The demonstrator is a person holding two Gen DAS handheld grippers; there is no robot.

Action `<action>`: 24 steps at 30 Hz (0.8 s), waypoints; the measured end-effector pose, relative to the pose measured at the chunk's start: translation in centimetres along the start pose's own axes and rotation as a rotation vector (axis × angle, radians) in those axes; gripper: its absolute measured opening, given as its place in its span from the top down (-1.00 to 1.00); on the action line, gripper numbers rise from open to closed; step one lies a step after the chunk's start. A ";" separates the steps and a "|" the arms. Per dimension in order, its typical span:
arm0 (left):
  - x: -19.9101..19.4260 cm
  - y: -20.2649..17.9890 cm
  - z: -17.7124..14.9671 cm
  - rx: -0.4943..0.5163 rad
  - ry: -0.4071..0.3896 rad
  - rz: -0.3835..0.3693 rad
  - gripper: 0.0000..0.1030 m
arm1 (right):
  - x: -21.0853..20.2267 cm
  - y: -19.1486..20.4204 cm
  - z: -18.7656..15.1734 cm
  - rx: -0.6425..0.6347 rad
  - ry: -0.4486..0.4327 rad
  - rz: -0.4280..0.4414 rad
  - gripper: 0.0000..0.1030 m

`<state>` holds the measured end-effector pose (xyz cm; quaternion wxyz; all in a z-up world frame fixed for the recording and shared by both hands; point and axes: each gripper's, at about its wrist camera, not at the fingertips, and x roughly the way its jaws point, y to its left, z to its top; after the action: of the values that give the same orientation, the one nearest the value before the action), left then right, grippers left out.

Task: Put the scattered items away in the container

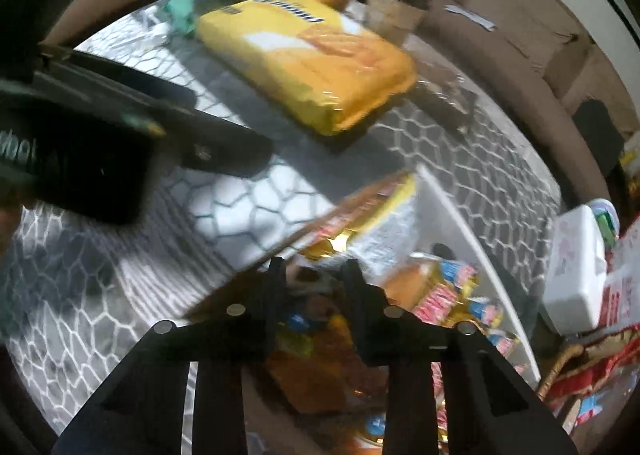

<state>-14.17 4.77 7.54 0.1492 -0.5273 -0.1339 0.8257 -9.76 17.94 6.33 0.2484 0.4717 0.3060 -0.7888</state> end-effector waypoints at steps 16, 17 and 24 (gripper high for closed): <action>1.6 -3.9 1.3 0.047 0.056 -0.084 -0.70 | -1.6 -7.4 -6.9 0.419 -0.068 0.140 0.98; 2.6 -4.6 1.7 0.045 0.083 -0.108 -0.70 | -1.5 -7.9 -7.4 0.453 -0.072 0.162 1.00; 2.1 -6.5 1.3 0.116 0.039 -0.005 -0.69 | -6.8 -8.6 -8.8 0.563 -0.275 0.199 0.22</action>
<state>-15.51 11.51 8.79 0.1841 -0.5333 -0.0842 0.8213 -7.48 30.87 11.28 0.2230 0.4384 -0.0079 -0.8706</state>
